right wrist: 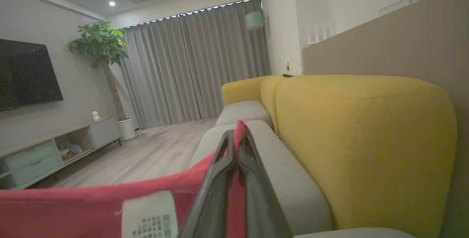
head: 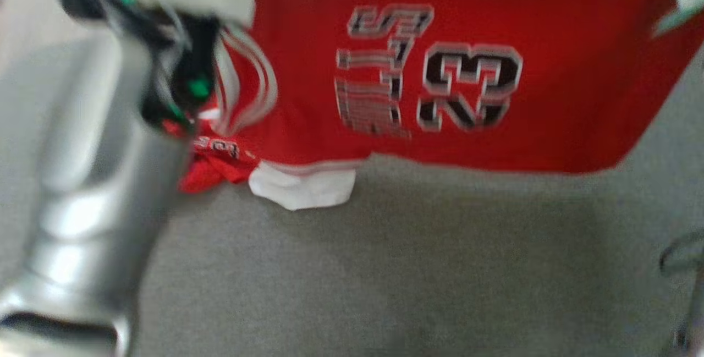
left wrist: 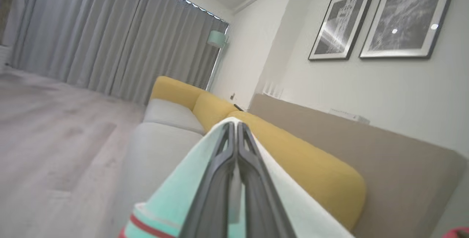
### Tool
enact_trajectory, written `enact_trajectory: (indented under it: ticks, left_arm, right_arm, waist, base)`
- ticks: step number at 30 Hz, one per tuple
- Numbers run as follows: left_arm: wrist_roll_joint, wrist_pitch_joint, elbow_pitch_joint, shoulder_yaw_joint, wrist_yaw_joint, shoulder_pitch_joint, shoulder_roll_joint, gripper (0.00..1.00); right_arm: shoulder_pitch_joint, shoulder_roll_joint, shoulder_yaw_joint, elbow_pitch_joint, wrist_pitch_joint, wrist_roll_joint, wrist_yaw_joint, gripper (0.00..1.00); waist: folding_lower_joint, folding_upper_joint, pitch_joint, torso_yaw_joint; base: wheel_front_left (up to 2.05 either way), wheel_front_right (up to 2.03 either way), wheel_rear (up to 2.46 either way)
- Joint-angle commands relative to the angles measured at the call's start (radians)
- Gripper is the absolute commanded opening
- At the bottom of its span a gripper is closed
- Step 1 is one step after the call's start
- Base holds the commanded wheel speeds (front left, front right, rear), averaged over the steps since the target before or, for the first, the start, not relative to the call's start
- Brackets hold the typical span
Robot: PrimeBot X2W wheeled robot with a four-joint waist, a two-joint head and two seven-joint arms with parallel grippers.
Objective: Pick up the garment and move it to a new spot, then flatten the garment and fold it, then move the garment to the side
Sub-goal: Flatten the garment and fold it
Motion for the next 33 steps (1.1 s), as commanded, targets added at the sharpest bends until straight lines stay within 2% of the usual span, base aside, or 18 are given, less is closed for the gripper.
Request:
enact_trajectory:
  ticks: [1,5,8,10,12,16,19,24,29,33]
  left_arm:
    - [0.016,-0.002,-0.018,0.034,-0.008,-0.101,0.041,0.0]
    - [0.062,-0.029,0.16,0.042,-0.041,-0.302,0.056,0.0]
    - [0.076,-0.093,0.307,0.07,-0.061,-0.457,0.048,0.0]
    - [0.085,-0.152,0.391,0.081,-0.079,-0.552,0.033,0.0]
    - [0.091,-0.208,0.463,0.086,-0.095,-0.621,0.012,0.0]
    - [0.099,-0.289,0.562,0.076,-0.145,-0.707,-0.02,0.0]
    - [0.104,-0.337,0.62,0.065,-0.177,-0.713,-0.033,0.0]
    - [0.108,-0.37,0.697,0.03,-0.225,-0.64,-0.046,0.0]
    - [0.115,-0.355,0.728,-0.055,-0.27,-0.494,-0.053,0.0]
    - [0.105,-0.302,0.707,-0.132,-0.282,-0.334,-0.037,0.0]
  right_arm:
    - [-0.086,-0.016,0.028,-0.021,-0.005,-0.005,-0.001,0.0]
    - [-0.315,-0.043,0.083,0.182,-0.072,-0.038,-0.001,0.0]
    - [-0.494,-0.039,0.089,0.375,-0.158,-0.05,-0.001,0.0]
    - [-0.602,-0.039,0.062,0.501,-0.229,-0.056,-0.001,0.0]
    - [-0.683,-0.062,0.078,0.601,-0.307,-0.08,-0.001,0.0]
    - [-0.789,-0.091,0.1,0.747,-0.435,-0.078,-0.001,0.0]
    - [-0.8,-0.113,0.14,0.826,-0.501,-0.059,-0.001,0.0]
    - [-0.725,-0.166,0.229,0.938,-0.544,-0.011,-0.001,0.0]
    - [-0.597,-0.235,0.348,1.025,-0.512,0.019,-0.001,0.0]
    - [-0.492,-0.303,0.428,1.076,-0.459,0.051,-0.001,0.0]
  waist:
    - [-0.0001,0.0,0.107,-0.045]
    - [-0.0001,0.0,0.205,-0.084]
    - [-0.0001,0.0,0.247,-0.096]
    - [-0.0001,0.0,0.264,-0.087]
    - [-0.0001,0.0,0.27,-0.074]
    - [-0.0001,0.0,0.286,-0.048]
    - [-0.0001,0.0,0.286,-0.029]
    - [-0.0001,0.0,0.272,-0.003]
    - [-0.0001,0.0,0.24,0.02]
    - [-0.0001,0.0,0.201,0.037]
  base:
    - [0.0,0.0,0.0]
    - [0.0,0.0,0.0]
    - [0.0,0.0,0.0]
    - [0.0,0.0,0.0]
    - [0.0,0.0,0.0]
    - [0.0,0.0,0.0]
    - [0.0,0.0,0.0]
    - [0.0,0.0,0.0]
    - [0.0,0.0,0.0]
    - [0.0,0.0,0.0]
